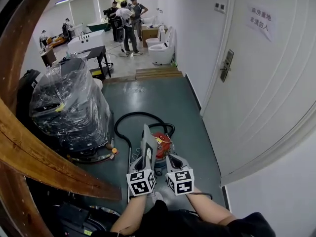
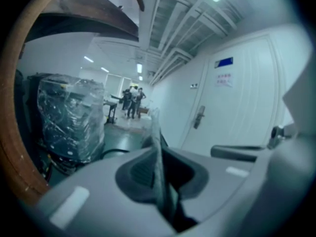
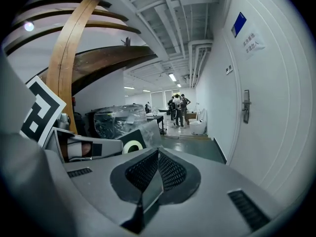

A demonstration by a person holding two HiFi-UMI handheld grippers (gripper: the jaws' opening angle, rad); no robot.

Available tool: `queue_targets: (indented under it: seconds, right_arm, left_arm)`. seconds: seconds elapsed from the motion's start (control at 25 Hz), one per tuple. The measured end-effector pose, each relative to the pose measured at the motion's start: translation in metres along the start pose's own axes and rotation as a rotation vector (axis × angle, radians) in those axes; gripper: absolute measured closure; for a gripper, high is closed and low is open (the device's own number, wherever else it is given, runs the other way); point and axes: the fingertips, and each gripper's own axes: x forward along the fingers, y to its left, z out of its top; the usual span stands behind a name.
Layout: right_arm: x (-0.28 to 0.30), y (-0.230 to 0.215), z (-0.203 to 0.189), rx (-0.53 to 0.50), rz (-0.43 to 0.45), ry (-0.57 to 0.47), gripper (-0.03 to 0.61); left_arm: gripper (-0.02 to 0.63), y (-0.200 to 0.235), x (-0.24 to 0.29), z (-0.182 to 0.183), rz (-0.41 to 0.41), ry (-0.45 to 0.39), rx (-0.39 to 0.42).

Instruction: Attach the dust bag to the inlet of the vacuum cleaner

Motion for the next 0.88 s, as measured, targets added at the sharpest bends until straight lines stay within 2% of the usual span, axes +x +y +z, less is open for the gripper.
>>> queue_targets:
  seconds: [0.24, 0.56, 0.88]
  right_arm:
    - [0.046, -0.002, 0.026, -0.017, 0.013, -0.006, 0.580]
    - [0.104, 0.003, 0.060, -0.054, 0.043, -0.010, 0.580]
    - [0.134, -0.002, 0.061, -0.056, 0.058, 0.029, 0.580]
  left_arm:
    - [0.588, 0.024, 0.037, 0.018, 0.010, 0.029, -0.012]
    - [0.588, 0.056, 0.078, 0.052, 0.022, 0.015, -0.025]
    - [0.588, 0.081, 0.095, 0.061, 0.067, 0.013, -0.058]
